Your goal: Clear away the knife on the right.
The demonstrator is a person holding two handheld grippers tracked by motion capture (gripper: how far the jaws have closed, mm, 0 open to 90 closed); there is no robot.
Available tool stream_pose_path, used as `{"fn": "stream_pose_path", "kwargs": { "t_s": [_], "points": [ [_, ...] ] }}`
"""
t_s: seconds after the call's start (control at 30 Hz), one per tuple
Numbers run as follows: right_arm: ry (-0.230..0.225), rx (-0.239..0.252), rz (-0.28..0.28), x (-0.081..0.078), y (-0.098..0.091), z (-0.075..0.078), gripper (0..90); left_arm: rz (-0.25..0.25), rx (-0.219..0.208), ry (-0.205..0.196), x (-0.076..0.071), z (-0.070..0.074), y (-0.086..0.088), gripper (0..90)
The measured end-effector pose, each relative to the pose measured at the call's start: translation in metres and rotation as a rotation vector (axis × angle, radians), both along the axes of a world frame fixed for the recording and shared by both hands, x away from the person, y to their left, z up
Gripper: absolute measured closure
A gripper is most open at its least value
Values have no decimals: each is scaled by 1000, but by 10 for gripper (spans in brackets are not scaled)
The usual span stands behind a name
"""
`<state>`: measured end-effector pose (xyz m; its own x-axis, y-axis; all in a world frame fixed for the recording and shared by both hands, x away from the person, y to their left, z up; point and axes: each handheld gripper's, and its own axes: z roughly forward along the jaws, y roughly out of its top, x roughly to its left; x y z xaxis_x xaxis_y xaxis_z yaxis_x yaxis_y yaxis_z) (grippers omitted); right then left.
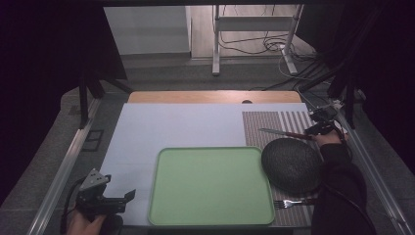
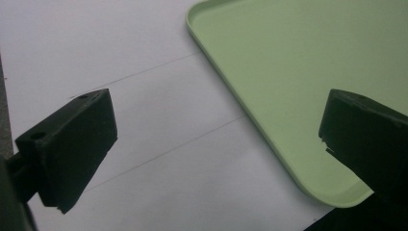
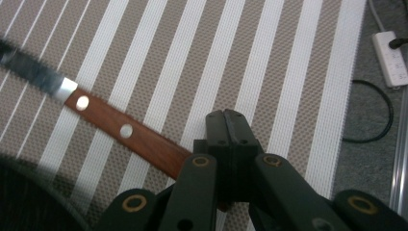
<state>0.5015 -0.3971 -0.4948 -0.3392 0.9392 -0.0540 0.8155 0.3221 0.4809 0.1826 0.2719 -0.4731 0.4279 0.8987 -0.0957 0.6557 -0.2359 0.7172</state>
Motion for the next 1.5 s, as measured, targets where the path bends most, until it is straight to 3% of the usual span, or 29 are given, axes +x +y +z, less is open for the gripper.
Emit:
{"fn": "stream_pose_path", "kwargs": {
  "t_s": [0.5, 0.73, 0.87, 0.93, 0.97, 1.07, 1.1, 1.13, 1.2, 1.33, 1.43, 1.5],
  "points": [
    [49, 0, 29, -20, 8, 2, 895, -2, 6, 0, 0, 0, -1, 5],
    [33, 6, 20, -21, 7, 4, 889, -3, 12, 2, 0, 0, -2, 6],
    [-15, 34, 9, -22, 7, 12, 791, -5, 13, 3, 0, 0, -2, 9],
    [-20, 45, 11, -22, 9, 16, 717, -6, 14, 2, 0, 0, -2, 10],
    [-9, 65, 24, -22, 10, 17, 636, -6, 15, 2, 0, 0, -2, 10],
    [-20, 65, 28, -22, 12, 20, 573, -7, 15, 2, 0, 0, -2, 11],
    [-32, 68, 23, -22, 13, 22, 529, -7, 16, 2, 0, 0, -2, 11],
    [-39, 83, 13, -21, 15, 25, 413, -8, 16, 1, 0, 0, -2, 12],
    [-38, 88, 13, -20, 16, 25, 370, -9, 17, 0, 0, 0, -2, 12],
    [-43, 78, 19, -18, 24, 27, 186, -9, 19, -1, 0, 0, -3, 12],
    [-30, 93, 40, -15, 30, 26, 138, -10, 22, -1, 0, 0, -3, 12],
    [-25, 77, 51, -14, 36, 25, 106, -11, 23, -1, 0, 0, -3, 13]
  ]
}}
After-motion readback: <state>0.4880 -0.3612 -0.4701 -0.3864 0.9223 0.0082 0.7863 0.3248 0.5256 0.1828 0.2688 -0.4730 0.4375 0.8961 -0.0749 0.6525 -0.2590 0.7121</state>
